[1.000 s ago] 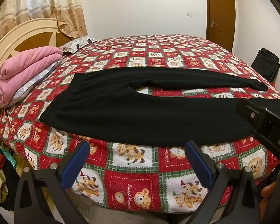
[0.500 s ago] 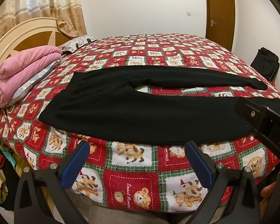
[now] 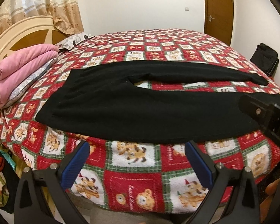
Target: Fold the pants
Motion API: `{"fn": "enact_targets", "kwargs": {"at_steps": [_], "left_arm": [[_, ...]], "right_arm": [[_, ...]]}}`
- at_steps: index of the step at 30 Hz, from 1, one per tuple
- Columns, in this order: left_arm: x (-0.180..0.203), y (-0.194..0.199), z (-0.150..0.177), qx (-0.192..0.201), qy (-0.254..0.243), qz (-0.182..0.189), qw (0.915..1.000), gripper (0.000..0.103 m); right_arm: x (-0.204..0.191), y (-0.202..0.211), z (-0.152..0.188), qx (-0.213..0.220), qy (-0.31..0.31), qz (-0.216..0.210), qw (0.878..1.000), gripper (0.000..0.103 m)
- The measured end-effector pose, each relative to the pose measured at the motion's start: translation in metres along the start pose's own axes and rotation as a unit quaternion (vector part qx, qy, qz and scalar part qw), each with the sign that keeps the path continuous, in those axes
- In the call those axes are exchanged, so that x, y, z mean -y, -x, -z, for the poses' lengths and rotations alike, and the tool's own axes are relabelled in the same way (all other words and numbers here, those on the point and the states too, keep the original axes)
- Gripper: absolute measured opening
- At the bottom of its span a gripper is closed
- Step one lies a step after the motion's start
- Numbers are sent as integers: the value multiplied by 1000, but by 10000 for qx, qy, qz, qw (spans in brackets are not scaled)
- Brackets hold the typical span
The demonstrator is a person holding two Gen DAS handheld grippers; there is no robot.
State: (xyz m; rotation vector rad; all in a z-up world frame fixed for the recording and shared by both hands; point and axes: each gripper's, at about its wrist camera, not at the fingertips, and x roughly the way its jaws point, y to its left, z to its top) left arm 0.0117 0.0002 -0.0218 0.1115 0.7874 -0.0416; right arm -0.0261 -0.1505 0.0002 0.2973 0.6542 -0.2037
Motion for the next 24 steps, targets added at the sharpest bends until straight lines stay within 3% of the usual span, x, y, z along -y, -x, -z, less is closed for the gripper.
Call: {"fn": "enact_targets", "kwargs": {"at_steps": [3,7,10,14,20,24], "left_arm": [[-7,-10,-4,-70,-80,-30,9999,103],[-37,-34,-15,-306,227,-74,9992,103],[-63,-49,-28,-433,316,462,9975,103],[-94,-61,-53,-416,300,663,9965,103],[-133,-97,-117,-241,-127,49,9996,103],[-149,-135,-146,-458,-371,-105,9982,103]], "right_arm": [[3,-9,-6,-72,10,-6,10000,102],[3,-30,-19,-186,158,-62,9997,102],[-2,-47,-32,-218,355,-257,9988,102],[-13,-72,-59,-342,723,-497,9956,102],[-43,-123,-100,-541,1514,-874,9831,102],[-72,-168,-125,-708,2180,-1117,9669,102]]}}
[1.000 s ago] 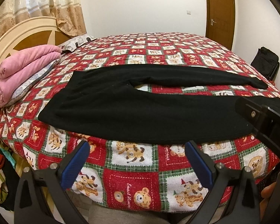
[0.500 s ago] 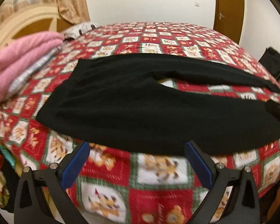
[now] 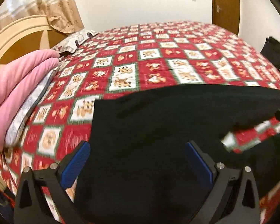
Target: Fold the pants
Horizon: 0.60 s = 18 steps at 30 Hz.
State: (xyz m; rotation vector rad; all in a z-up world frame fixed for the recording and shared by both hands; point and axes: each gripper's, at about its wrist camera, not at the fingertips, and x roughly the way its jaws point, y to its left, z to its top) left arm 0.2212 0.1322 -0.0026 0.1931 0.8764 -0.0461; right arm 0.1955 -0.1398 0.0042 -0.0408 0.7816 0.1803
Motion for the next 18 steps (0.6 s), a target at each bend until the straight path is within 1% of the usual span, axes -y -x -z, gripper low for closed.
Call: {"fn": "enact_targets", "kwargs": {"at_steps": [2,4,6,7,8,11,13,15,17,18], "left_arm": [[-9,-20,-13,-189,72,-39,9998,103],[-22,-41,-23,-412,224,51,9989,103],[-32,-61,-29,-633,408,94,9971,103],[-36,-70,-30,-742,488,146,9959,103],[-40,-77,-32,-806,531,162,9952,103],[-51,-93,-34,-842,650,183,9942,103],[-59,-99,-37,-858,711,115,9937,103],[-67,-103,-40,-866,808,157,9928,103],[-72,-107,-41,-953,972,290,9903,103],[-73,-108,-40,-998,1011,350,9892,103]], "right_arm": [[1,-26,-22,-40,220,-137,9997,101],[1,-47,-38,-125,363,-284,9989,101],[1,-75,-54,-312,597,-285,9973,101],[0,-87,-59,-413,654,-339,9964,100],[0,-98,-63,-510,706,-397,9954,94],[-1,-140,-75,-875,928,-534,9904,83],[1,-161,-79,-1058,940,-668,9877,79],[1,-177,-83,-1176,978,-853,9846,79],[-1,-188,-86,-1222,1049,-984,9820,79],[-1,-195,-86,-1283,1075,-1118,9795,79]]}}
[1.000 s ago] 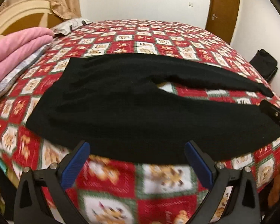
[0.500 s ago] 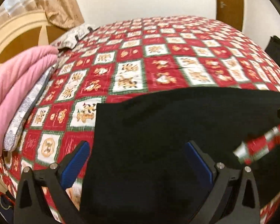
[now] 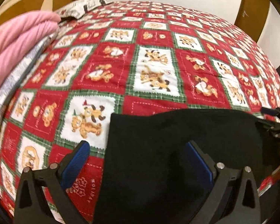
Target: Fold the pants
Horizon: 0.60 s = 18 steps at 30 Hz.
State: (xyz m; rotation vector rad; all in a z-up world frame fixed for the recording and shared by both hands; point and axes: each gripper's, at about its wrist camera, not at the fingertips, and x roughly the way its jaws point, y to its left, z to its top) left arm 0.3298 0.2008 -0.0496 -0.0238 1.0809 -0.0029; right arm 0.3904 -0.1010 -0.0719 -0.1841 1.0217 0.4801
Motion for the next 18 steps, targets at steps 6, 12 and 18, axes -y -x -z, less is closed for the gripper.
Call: {"fn": "enact_targets", "kwargs": {"at_steps": [6,12,18], "left_arm": [[3,-1,2,1,112,102,9999,103],[14,6,8,61,-62,-249,9997,103],[8,55,25,450,-123,-340,9983,103]], "right_arm": [[-4,4,-1,-50,381,-450,9982,28],[-22,22,7,-92,416,-264,9987,4],[-54,95,20,563,483,-404,9964,3]]}}
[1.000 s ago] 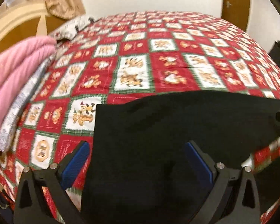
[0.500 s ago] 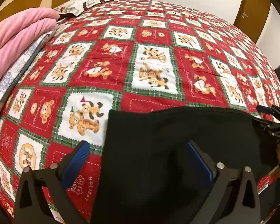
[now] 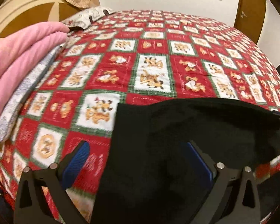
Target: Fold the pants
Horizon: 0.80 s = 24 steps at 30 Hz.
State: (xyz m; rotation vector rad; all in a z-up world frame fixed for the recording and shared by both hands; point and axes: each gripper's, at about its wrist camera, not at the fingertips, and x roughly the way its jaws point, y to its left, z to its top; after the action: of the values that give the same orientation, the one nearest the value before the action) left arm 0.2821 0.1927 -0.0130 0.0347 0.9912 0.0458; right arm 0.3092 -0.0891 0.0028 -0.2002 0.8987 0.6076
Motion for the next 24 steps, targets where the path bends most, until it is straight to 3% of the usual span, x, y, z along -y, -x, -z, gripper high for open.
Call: {"fn": "enact_targets", "kwargs": {"at_steps": [7,13,20,24], "left_arm": [[-1,49,35,302,94,255,9992,103],[12,62,58,347,-55,441,9984,103],[17,45,36,195,236,510,9982,103],[21,23,21,-152,626,623,9960,103]], "right_arm": [[-55,56,49,265,-179,-314,9990,3],[-123,55,124,244,166,-225,9993,3],[-124,26,162,224,-265,-93,9994,4],[-126,26,164,334,-256,-45,9991,4]]}}
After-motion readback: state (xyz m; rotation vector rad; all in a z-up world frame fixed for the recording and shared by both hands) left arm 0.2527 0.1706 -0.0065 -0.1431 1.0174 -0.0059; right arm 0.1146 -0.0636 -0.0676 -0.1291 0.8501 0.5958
